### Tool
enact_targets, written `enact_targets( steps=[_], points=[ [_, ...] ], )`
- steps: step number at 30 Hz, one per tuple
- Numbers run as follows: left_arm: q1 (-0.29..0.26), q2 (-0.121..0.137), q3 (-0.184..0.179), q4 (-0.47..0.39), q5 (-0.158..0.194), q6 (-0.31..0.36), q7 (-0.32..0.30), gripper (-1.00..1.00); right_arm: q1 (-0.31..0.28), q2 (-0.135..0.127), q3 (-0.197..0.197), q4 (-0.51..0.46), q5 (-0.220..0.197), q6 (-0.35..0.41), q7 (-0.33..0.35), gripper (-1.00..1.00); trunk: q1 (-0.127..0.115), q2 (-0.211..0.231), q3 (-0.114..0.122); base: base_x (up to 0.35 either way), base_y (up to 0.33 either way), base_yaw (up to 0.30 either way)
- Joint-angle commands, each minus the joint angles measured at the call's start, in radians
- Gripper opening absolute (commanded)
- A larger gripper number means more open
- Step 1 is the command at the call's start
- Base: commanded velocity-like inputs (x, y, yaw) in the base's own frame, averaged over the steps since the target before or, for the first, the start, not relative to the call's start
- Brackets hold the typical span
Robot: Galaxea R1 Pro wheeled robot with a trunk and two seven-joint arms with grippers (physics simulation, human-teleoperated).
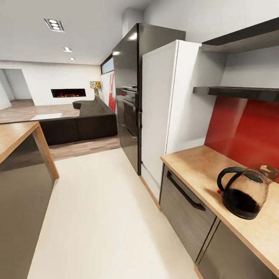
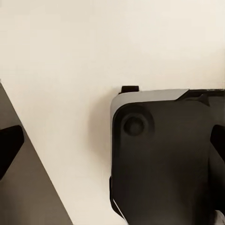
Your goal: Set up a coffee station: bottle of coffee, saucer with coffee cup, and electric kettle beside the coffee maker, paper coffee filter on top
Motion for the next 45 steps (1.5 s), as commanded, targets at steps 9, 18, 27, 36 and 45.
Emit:
enact_targets(
  steps=[9,18,27,36,45],
  points=[
    [-0.001,0.000,-0.009,0.001,0.007,-0.003,0.003,1.00,-0.001,-0.001,0.000,0.001,-0.007,-0.004,0.005,1.00,0.001,-0.002,-0.002,0.319,0.153,0.000],
    [-0.001,0.000,-0.009,0.000,0.007,-0.003,0.003,1.00,-0.001,0.000,0.000,0.001,-0.007,-0.004,0.005,1.00,0.001,-0.002,-0.004,0.327,0.084,0.105],
    [-0.001,0.000,-0.009,-0.001,0.007,-0.003,0.003,1.00,-0.001,-0.002,0.000,0.001,-0.007,-0.004,0.005,1.00,0.001,-0.002,-0.004,0.337,0.110,0.009],
    [-0.001,0.000,-0.008,-0.002,0.007,-0.003,0.003,1.00,-0.001,-0.002,0.000,0.001,-0.007,-0.004,0.005,1.00,0.001,-0.002,-0.004,0.330,0.172,0.000],
    [-0.001,-0.001,-0.009,0.007,0.005,-0.061,0.003,1.00,-0.001,-0.003,0.000,0.001,-0.008,-0.004,0.005,1.00,0.001,-0.002,-0.004,0.297,0.211,0.000]
  ],
)
